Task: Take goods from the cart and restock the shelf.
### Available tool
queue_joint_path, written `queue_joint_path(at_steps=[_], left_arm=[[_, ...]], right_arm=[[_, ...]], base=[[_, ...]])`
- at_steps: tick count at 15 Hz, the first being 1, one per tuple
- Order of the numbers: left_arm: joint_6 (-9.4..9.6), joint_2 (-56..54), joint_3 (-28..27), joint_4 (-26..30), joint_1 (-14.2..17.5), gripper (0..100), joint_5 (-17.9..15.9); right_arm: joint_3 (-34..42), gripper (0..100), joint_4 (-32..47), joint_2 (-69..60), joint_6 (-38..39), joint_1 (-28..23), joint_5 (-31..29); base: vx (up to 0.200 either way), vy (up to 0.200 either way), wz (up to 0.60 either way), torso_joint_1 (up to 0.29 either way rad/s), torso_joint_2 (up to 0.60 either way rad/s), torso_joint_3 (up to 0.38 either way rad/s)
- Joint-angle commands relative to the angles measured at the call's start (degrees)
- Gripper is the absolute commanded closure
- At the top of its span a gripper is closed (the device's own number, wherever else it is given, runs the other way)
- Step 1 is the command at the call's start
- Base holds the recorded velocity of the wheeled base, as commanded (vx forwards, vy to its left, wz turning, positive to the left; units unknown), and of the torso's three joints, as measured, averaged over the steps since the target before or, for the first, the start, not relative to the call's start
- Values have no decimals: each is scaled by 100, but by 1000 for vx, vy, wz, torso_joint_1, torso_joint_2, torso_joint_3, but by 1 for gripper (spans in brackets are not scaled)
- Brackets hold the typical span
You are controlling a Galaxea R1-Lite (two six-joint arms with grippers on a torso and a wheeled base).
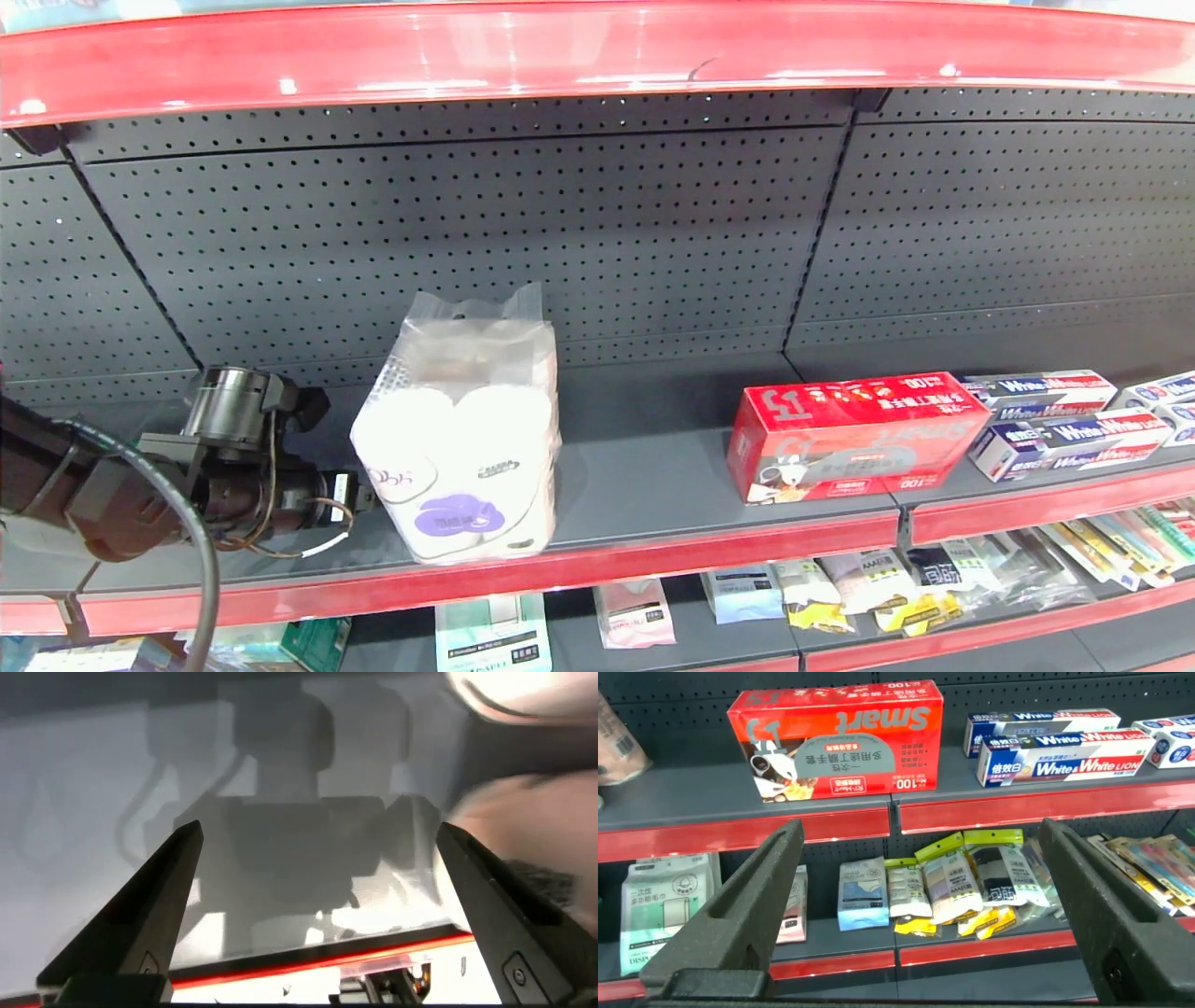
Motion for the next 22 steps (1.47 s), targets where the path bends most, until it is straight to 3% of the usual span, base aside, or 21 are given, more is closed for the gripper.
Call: queue_joint_path(at_steps=[1, 2, 3, 4, 8, 10, 15, 19, 22], left_arm=[[135, -447, 127, -1, 256, 0, 1], [355, -763, 259, -1, 405, 0, 10], [715, -1343, 513, -1, 581, 0, 1], [856, -1783, 707, -1, 669, 0, 1], [900, -4094, 1726, -1, 704, 0, -34], [908, -6459, 2438, 297, 686, 0, -96], [908, -10150, 2377, 3048, 599, 0, -105], [1040, -10651, 2570, 3374, 423, 0, -25], [1058, -10651, 2860, 3312, 414, 0, 344]], right_arm=[[1, 0, -1, 7, -3, -1, 1], [1, 0, -1, 7, -3, -1, 1], [1, 0, -1, 7, -3, -1, 1], [1, 0, -1, 7, -3, -1, 1], [1, 0, -1, 7, -3, -1, 1], [1, 0, -1, 7, -3, -1, 1], [1, 0, -1, 7, -3, -1, 1], [1, 0, -1, 7, -3, -1, 1], [1, 0, -1, 7, -3, -1, 1]], base=[[0, 0, 0, 0, 0, 0], [0, 0, 0, 0, 0, 0], [0, 0, 0, 0, 0, 0], [0, 0, 0, 0, 0, 0], [0, 0, 0, 0, 0, 0], [0, 0, 0, 0, 0, 0], [0, 0, 0, 0, 0, 0], [0, 0, 0, 0, 0, 0], [0, 0, 0, 0, 0, 0]])
